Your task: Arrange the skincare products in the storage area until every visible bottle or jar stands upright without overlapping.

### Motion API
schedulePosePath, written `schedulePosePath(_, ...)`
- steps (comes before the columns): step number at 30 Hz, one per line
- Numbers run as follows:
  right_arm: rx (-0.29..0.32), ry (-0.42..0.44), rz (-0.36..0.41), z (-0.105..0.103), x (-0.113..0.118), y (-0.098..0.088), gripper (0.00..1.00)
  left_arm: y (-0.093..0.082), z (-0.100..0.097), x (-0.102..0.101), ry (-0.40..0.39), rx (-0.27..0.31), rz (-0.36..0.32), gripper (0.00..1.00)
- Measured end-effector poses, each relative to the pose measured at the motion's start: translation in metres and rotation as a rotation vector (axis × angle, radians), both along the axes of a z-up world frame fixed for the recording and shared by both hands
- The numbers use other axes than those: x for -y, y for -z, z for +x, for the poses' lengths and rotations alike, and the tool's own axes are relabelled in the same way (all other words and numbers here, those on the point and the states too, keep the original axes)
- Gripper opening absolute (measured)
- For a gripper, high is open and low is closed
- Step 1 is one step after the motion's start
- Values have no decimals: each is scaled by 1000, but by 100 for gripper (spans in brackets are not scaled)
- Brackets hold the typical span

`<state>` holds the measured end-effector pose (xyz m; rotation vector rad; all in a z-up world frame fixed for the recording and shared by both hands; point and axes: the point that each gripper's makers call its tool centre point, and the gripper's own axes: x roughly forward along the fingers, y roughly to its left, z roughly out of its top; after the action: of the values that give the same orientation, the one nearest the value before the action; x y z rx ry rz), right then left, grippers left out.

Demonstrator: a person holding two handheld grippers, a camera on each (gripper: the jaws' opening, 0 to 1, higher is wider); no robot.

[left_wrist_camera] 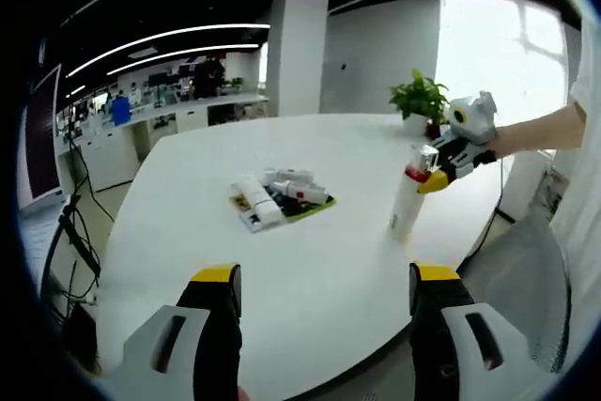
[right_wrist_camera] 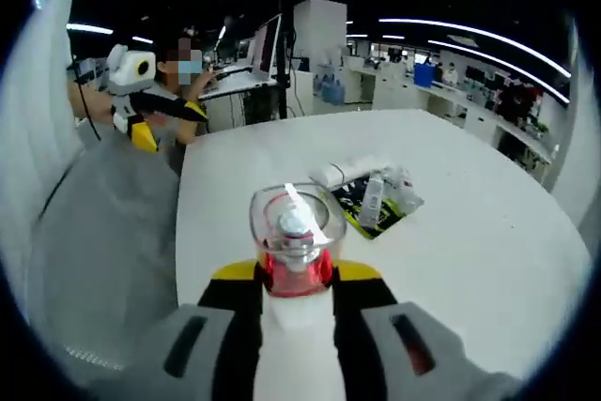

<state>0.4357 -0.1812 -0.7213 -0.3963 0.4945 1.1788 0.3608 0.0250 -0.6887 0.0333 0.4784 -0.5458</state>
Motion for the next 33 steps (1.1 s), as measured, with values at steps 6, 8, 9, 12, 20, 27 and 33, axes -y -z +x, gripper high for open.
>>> schedulePosePath(6,-36,-50,4,0,-1,2,28,2,0,-2,-7,2,6,70)
schedulePosePath(8,-36,-56,2,-1,-2,3,28,3,0,-3,-8,1,8,70)
schedulePosePath(9,-40,-55,3,-1,-2,4,28,4,0,-3,-8,0,9,70)
schedulePosePath(12,-103,6,-22,-1,2,12,29,6,0,-4,-5,-2,15,70)
schedulePosePath(20,-121,152,32,5,-2,15,32,10,1,-5,4,-8,31,70)
schedulePosePath(27,-79,526,169,15,-6,12,40,11,3,-8,-4,-5,40,70)
schedulePosePath(33,-35,757,149,10,-3,24,44,12,3,-8,-5,-6,47,70)
